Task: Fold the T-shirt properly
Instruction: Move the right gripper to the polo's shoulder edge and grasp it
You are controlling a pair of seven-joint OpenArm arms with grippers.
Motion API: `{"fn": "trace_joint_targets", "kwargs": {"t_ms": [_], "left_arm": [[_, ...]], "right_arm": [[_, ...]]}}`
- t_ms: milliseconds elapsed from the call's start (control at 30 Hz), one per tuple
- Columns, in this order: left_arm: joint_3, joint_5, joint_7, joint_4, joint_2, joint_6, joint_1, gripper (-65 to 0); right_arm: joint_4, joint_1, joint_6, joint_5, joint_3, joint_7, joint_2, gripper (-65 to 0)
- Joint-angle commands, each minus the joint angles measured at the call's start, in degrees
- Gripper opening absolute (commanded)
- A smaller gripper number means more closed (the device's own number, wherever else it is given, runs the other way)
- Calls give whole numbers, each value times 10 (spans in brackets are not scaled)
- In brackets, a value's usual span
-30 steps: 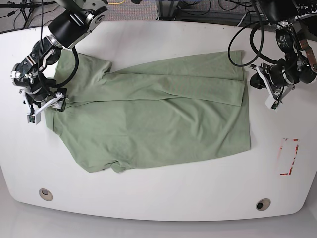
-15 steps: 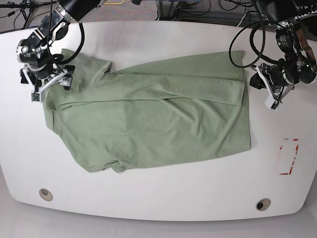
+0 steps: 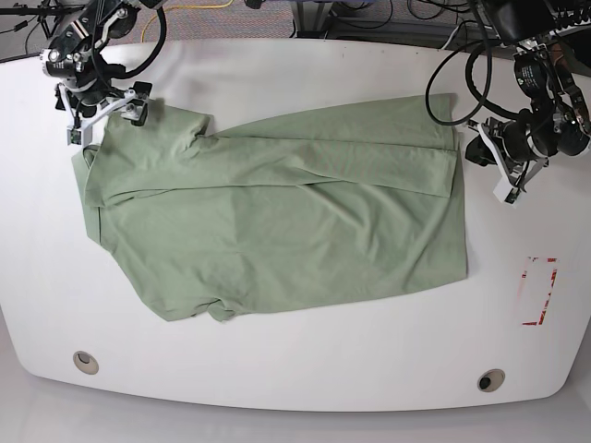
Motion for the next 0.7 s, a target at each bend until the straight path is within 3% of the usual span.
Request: {"fn": "trace_joint_targets", "kwargs": {"t_ms": [0, 433, 567, 633, 667], "left_arm": [[-2, -6, -8, 10, -7, -1, -6, -607], [-2, -6, -8, 10, -13, -1, -6, -607], [-2, -6, -8, 10, -18, -1, -6, -607], [-2, -6, -8, 10, -18, -1, -7, -607], [-2, -6, -8, 9, -19, -1, -7, -607]], "right_arm": [[-2, 0, 0, 9, 1, 11, 7, -30], [-32, 0, 0, 10, -2, 11, -19, -52], [-18, 0, 0, 10, -2, 10, -20, -222], [-14, 0, 0, 10, -2, 10, -27, -346], [-9, 1, 0, 10, -2, 10, -29, -465]]}}
